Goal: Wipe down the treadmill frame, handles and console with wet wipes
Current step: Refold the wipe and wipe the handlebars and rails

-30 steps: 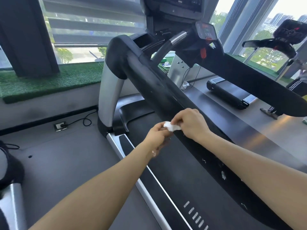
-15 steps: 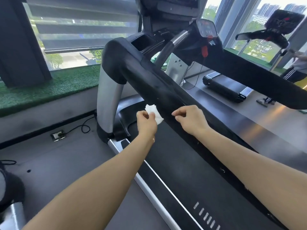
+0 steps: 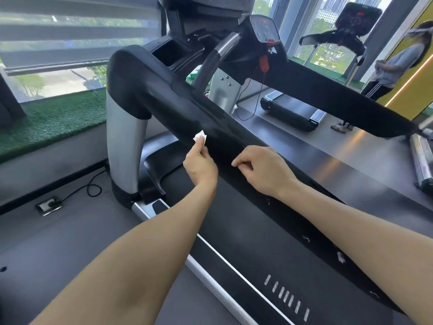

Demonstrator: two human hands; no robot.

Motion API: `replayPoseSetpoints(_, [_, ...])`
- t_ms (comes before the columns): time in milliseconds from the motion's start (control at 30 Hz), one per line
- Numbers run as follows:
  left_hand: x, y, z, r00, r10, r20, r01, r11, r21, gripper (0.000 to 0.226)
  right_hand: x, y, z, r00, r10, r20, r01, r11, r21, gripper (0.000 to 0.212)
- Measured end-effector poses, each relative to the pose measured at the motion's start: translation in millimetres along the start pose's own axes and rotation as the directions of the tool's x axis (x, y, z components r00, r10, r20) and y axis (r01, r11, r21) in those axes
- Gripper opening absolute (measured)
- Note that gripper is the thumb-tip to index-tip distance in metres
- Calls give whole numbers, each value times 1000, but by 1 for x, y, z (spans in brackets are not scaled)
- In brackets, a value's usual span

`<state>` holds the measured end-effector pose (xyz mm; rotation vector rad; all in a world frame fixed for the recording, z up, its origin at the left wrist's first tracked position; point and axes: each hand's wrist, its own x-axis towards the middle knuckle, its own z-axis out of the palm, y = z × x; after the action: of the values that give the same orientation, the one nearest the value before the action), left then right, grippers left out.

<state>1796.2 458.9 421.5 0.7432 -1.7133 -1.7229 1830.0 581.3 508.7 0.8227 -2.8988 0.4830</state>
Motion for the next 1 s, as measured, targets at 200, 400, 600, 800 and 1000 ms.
replayPoseSetpoints(200, [-38,5,5,1000,-14,16,14,1000,-22,33,-20,12,-15,1000,0,9,-1,1000,22,25])
replayPoseSetpoints(400, [-92,2,17,999,-9,40,10,1000,-10,32,-54,36,-28,1000,-12,5,12,1000,5,28])
replayPoseSetpoints(600, [-149,8,26,999,22,41,-23,1000,10,31,-89,64,-39,998,-51,-34,50,998,-24,31])
replayPoseSetpoints(800, [-205,3,35,992,79,96,-85,995,61,33,-125,84,-38,995,-96,-12,94,989,-112,33])
replayPoseSetpoints(1000, [-227,0,38,982,122,144,-136,986,96,34,-145,94,-31,980,-198,2,189,933,-305,27])
